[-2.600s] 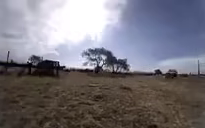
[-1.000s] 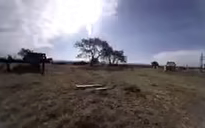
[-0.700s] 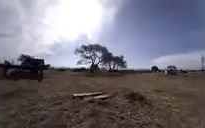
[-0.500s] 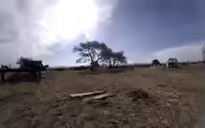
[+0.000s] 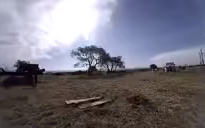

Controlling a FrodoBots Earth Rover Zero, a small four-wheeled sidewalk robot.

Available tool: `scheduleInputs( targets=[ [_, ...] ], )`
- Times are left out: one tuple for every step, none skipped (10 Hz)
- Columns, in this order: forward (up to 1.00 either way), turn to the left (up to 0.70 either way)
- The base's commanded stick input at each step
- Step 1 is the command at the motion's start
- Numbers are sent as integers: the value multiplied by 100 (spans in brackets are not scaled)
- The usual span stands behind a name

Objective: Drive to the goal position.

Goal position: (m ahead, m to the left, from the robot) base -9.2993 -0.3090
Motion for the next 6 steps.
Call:
scheduleInputs(
  targets=[
    [0, 45],
    [0, 45],
    [0, 45],
    [0, 45],
    [0, 45],
    [0, 45]
  ],
)
